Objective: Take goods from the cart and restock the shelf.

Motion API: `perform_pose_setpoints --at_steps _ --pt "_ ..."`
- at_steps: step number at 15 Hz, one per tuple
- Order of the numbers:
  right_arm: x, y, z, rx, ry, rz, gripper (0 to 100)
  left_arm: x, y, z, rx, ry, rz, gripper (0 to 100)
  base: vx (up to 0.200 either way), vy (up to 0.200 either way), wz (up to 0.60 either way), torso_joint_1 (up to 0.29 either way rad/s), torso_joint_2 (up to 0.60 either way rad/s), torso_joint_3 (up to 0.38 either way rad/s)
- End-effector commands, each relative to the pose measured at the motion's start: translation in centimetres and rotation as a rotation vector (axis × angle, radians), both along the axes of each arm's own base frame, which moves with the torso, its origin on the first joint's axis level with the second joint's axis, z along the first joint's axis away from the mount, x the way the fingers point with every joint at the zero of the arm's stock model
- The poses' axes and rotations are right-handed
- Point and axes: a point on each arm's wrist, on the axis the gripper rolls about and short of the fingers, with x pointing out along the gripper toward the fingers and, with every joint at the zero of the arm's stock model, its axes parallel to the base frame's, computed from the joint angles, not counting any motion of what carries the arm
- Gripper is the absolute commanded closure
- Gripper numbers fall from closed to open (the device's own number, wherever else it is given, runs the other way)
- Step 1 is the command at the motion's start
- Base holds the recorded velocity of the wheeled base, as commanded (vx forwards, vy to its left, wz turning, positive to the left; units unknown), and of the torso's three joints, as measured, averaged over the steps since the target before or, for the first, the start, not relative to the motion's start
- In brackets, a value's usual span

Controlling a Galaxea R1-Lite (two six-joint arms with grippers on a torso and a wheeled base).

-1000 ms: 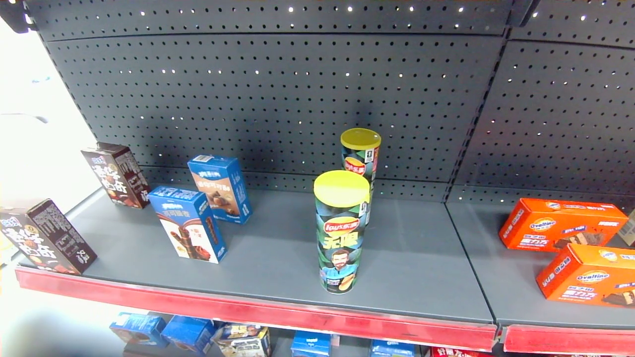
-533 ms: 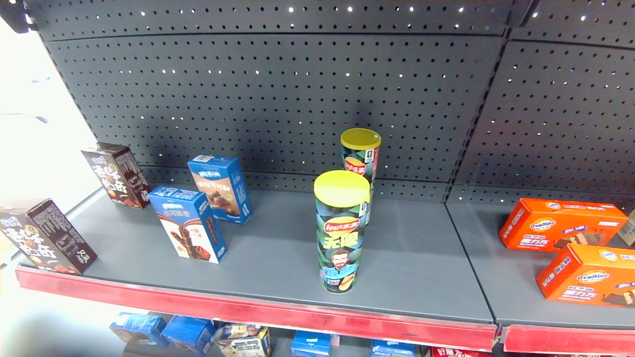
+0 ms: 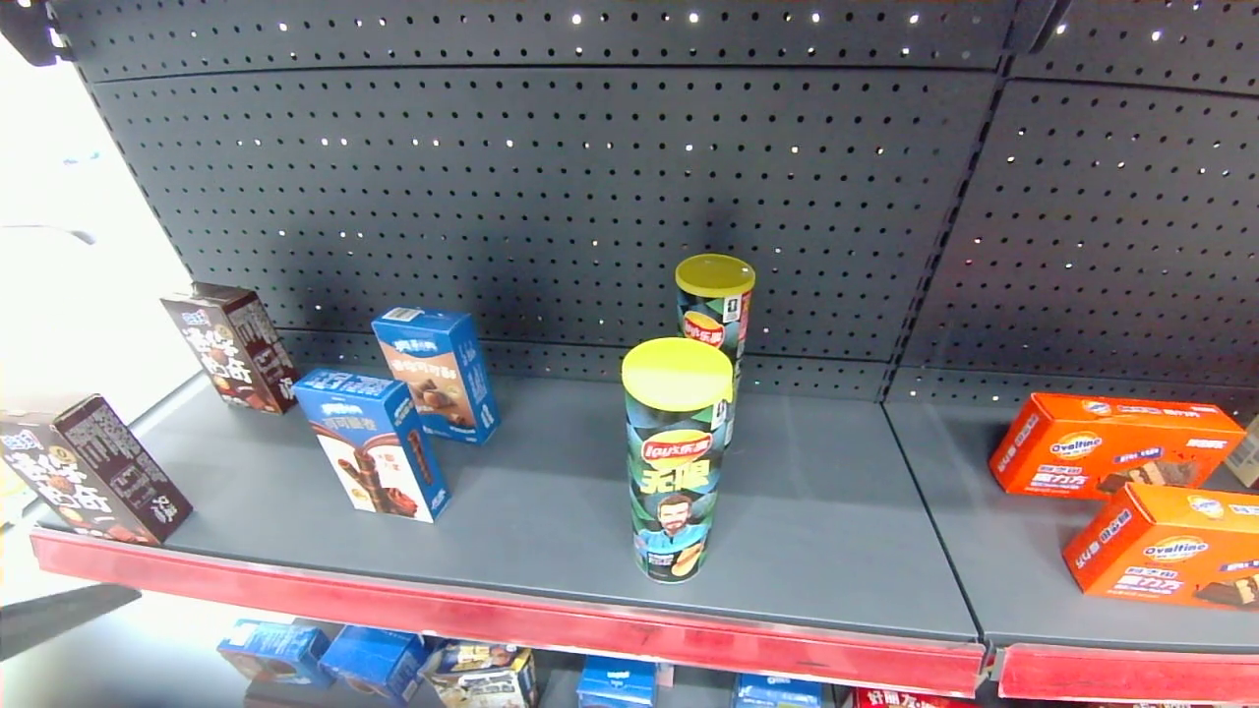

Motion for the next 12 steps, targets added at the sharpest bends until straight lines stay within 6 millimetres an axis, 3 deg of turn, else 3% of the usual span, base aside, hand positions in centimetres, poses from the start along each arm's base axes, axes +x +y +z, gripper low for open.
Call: perform_pose_setpoints --at_steps 1,6,12 --pt "0.0 0.0 0.0 -0.002 0.002 0.000 0 4.0 -1.7 1.3 0.014 0.100 -0.016 0 0.000 0.000 0.00 0.000 0.00 0.000" --pt "0.0 0.0 0.0 0.000 0.002 0.000 0 9.6 -4.1 -0.1 0.022 0.248 -0.014 0 0.000 0.000 0.00 0.000 0.00 0.000" --pt "0.0 0.0 0.0 0.000 0.002 0.000 0 15.2 -6.6 -2.5 0.027 0.262 -0.028 0 0.000 0.000 0.00 0.000 0.00 0.000"
